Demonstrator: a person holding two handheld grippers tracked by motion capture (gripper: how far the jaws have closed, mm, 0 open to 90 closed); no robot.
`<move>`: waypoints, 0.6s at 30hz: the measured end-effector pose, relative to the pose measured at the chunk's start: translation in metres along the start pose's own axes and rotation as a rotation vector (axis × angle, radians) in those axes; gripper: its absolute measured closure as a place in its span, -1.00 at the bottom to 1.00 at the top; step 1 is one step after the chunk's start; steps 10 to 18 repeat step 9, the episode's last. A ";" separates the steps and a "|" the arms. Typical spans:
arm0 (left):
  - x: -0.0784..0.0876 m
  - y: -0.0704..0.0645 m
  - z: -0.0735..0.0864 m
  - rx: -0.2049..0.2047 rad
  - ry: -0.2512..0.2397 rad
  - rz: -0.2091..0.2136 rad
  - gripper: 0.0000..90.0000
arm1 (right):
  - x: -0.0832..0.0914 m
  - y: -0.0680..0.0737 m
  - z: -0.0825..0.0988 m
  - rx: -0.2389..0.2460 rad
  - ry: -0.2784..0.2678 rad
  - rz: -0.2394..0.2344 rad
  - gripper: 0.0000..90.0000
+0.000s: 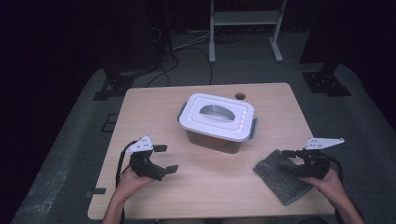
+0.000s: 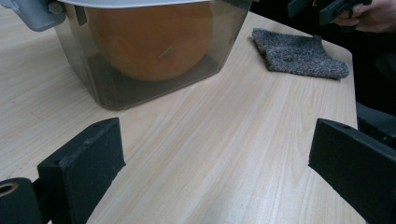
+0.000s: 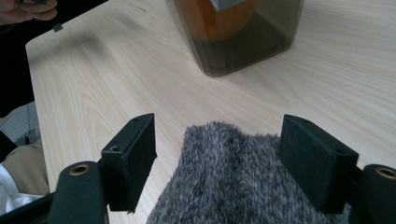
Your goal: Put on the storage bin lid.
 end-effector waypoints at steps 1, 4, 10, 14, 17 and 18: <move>0.000 0.000 0.000 0.001 0.001 0.001 -0.95 | 0.000 0.001 0.003 0.000 0.001 0.004 -0.42; -0.001 0.000 0.000 0.002 0.002 0.002 -0.95 | -0.001 0.002 0.006 0.000 -0.001 0.006 -0.42; -0.001 0.000 -0.001 -0.003 0.002 0.003 -0.95 | -0.001 0.004 0.010 -0.001 -0.009 0.009 -0.42; -0.001 0.000 -0.001 -0.003 0.002 0.003 -0.95 | -0.001 0.004 0.010 -0.001 -0.009 0.009 -0.42; -0.001 0.000 -0.001 -0.003 0.002 0.003 -0.95 | -0.001 0.004 0.010 -0.001 -0.009 0.009 -0.42; -0.001 0.000 -0.001 -0.003 0.002 0.003 -0.95 | -0.001 0.004 0.010 -0.001 -0.009 0.009 -0.42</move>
Point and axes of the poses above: each handheld gripper's, and its own axes: x roughly backward along the jaws, z roughly out of its underside, y roughly to its left, the point moved 2 cm from there along -x, roughly forward along the jaws, and after that the axes turned 9 degrees about z, right-handed, at the moved point
